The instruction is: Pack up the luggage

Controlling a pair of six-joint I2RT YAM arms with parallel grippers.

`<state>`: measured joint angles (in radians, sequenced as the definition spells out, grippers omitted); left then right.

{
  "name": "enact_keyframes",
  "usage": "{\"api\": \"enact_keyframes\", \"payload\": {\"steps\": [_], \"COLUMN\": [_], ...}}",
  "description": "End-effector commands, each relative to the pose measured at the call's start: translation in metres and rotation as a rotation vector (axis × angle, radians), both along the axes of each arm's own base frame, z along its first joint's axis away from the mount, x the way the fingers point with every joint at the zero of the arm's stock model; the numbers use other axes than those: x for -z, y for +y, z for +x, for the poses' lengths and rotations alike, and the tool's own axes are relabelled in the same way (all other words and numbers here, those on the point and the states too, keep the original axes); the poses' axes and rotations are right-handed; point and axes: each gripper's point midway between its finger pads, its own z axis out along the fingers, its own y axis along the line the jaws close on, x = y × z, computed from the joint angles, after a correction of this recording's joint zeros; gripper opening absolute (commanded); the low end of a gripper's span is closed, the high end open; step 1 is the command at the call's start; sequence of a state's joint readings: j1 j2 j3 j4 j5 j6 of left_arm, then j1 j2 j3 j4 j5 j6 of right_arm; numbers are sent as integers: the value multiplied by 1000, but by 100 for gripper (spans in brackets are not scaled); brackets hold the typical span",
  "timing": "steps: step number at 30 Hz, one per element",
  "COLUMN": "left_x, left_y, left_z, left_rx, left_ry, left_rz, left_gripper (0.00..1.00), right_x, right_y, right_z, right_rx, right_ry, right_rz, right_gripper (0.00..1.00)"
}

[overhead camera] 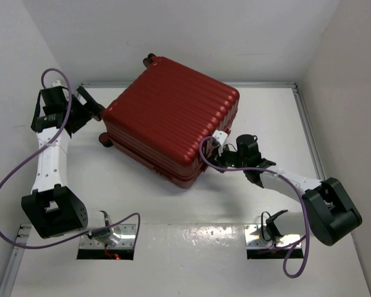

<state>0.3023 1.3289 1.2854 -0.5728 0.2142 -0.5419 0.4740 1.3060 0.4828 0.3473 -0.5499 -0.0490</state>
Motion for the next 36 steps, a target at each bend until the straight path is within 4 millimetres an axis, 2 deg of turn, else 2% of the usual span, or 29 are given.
{"api": "enact_keyframes", "payload": {"steps": [1, 2, 3, 7, 11, 14, 18, 20, 22, 23, 24, 27, 28, 30, 31, 32, 33, 34, 35, 36], "left_x": [-14, -18, -11, -2, 28, 30, 29, 37, 42, 38, 40, 36, 36, 39, 43, 43, 52, 54, 64, 65], "left_y": [20, 20, 24, 18, -3, -18, -26, -33, -37, -37, -44, -51, -55, -56, -57, -57, -52, -44, -37, -30], "left_z": [6, 7, 10, 21, 30, 44, 60, 67, 71, 73, 74, 76, 76, 76, 75, 75, 74, 71, 67, 66], "left_rx": [-136, -150, -193, -310, -290, -255, -246, -237, -223, -226, -219, -203, -194, -189, -192, -192, -191, -203, -216, -210], "left_ry": [-46, -57, -29, 1, 67, 62, 67, 88, 105, 95, 108, 104, 107, 117, 126, 126, 142, 145, 171, 167], "left_rz": [-32, -51, -72, -253, -419, -452, -476, -506, -514, -520, -540, -551, -551, -557, -558, -558, -543, -534, -527, -504], "left_gripper": [100, 100, 100, 100, 100, 100, 100, 96, 85, 80, 66, 49, 40, 31, 18, 10, 4, 0, 0, 0], "right_x": [-22, -23, -25, -28, -32, -34, -38, -38, -39, -38, -37, -40, -38, -41, -41, -42, -43, -45, -45, -44], "right_y": [5, 3, 3, 1, 5, 8, 14, 17, 22, 22, 22, 24, 24, 26, 26, 26, 26, 27, 26, 26], "right_z": [20, 20, 21, 23, 21, 21, 22, 22, 19, 19, 19, 20, 20, 19, 20, 20, 20, 20, 19, 19], "right_rx": [23, 32, 38, 41, 13, -9, -23, -31, -46, -47, -46, -49, -46, -55, -55, -55, -54, -61, -62, -62], "right_ry": [-136, -140, -150, -183, -198, -218, -235, -239, -247, -245, -247, -252, -247, -253, -254, -253, -259, -265, -266, -263], "right_rz": [7, 5, 1, -17, -29, -35, -33, -31, -29, -31, -33, -30, -34, -28, -27, -24, -24, -21, -23, -24], "right_gripper": [0, 0, 0, 0, 0, 0, 0, 0, 0, 0, 0, 0, 0, 0, 0, 0, 0, 0, 0, 0]}}
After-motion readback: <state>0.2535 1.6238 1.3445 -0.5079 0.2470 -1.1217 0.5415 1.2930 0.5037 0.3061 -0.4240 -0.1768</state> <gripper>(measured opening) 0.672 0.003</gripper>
